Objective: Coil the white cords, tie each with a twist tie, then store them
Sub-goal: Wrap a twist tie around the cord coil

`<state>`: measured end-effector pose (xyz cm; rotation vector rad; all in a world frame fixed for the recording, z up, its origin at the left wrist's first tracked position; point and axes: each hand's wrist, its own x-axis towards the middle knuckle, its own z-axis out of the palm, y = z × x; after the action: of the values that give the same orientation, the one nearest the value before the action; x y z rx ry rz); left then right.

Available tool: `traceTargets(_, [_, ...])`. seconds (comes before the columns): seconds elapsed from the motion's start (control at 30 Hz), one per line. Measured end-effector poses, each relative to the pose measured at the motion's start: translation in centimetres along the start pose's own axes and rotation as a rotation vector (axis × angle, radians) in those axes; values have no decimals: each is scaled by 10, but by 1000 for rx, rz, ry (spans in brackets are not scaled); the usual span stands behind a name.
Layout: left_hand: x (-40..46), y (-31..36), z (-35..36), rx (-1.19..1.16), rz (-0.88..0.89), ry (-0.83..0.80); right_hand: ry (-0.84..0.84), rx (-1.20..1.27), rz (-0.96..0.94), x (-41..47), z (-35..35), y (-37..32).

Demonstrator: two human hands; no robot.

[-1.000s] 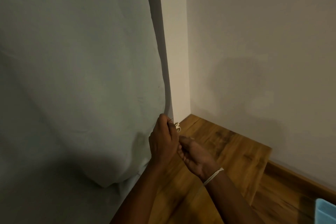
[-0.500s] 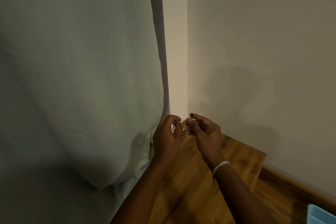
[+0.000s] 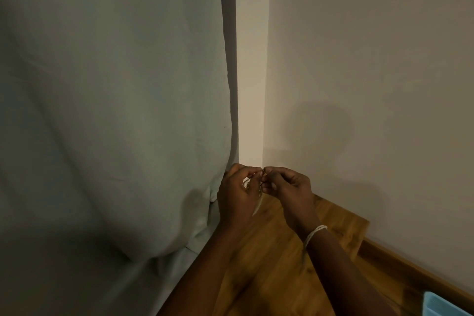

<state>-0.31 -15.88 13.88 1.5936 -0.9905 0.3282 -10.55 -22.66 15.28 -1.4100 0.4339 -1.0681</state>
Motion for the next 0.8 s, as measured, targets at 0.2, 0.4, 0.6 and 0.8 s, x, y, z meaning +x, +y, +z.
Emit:
traceTargets(0.2, [-2,2,-2,17,43,0,3,18,10,0,-2,-1])
traceTargets(0.4, [-3,4,-1,39,64,-11,-31,56,23,3,-8,-1])
traceTargets(0.6, [-3,4,-2,57,67,-5,-14,33,2,5,-9,5])
traceTargets(0.8, [-4,8,-3,79,52,19,-14,-22,-29,8,-9,10])
